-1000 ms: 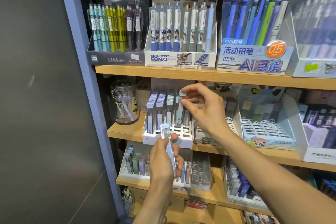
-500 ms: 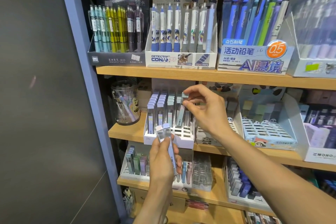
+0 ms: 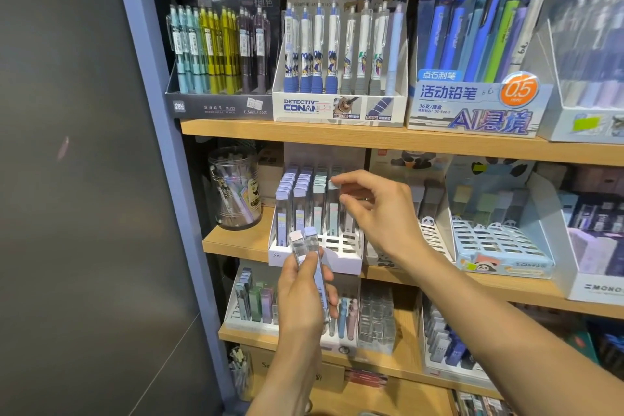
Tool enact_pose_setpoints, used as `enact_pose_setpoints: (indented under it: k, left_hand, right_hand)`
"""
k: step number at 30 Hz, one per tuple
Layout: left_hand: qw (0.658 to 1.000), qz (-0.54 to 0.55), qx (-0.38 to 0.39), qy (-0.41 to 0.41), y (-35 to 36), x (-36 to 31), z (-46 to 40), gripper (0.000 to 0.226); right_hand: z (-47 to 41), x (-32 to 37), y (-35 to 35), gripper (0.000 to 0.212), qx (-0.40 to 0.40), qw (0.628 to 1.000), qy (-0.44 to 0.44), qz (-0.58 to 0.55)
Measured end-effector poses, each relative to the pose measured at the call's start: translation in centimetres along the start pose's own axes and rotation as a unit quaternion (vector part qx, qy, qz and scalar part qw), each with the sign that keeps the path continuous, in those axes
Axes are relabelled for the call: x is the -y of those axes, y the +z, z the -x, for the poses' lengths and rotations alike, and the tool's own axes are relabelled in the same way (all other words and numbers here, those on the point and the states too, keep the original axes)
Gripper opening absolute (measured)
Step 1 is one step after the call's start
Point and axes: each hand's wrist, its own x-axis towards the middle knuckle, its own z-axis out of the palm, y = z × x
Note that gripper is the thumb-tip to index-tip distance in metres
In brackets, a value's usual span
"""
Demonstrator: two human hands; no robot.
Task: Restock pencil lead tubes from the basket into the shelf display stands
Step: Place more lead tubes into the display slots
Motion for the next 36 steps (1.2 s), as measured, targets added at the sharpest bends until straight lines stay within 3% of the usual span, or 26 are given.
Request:
enact_pose_setpoints:
  k: [8, 11, 14, 18, 21, 27, 36]
  left_hand:
    - [0.998, -0.029, 0.043, 0.02, 0.0, -0.2, 0.6, 0.025]
    - [0.998, -0.029, 0.059, 0.016, -0.1, -0.3, 0.8, 0.027]
    - [0.997, -0.004, 0.078, 0.003, -0.2, -0.4, 0.7, 0.027]
    - [0.995, 0.018, 0.091, -0.025, 0.0, -0.2, 0.8, 0.036]
    - [1.0, -0.006, 0.022, -0.022, 0.1, -0.1, 0.8, 0.039]
    - [0.992, -0.037, -0.12, -0.022, -0.8, -0.5, 0.4, 0.037]
    - [0.987, -0.011, -0.153, -0.044, -1.3, -1.0, 0.4, 0.045]
  right_hand:
    - [1.5, -0.3, 0.0, 0.036, -0.012, 0.995, -0.045, 0.092]
    - [3.2, 0.9, -0.3, 0.03, -0.018, 0.999, 0.051, -0.008]
    - [4.9, 2.1, -0.5, 0.027, 0.037, 0.966, 0.183, -0.179]
    - [5.8, 2.4, -0.8, 0.025, 0.044, 0.929, 0.235, -0.284]
    - [5.2, 2.6, -1.0, 0.022, 0.017, 0.936, 0.217, -0.276]
    - [1.8, 3.4, -0.4, 0.017, -0.079, 0.966, 0.097, -0.227]
    - [0.5, 3.1, 2.5, 0.014, -0.06, 0.988, 0.02, -0.142]
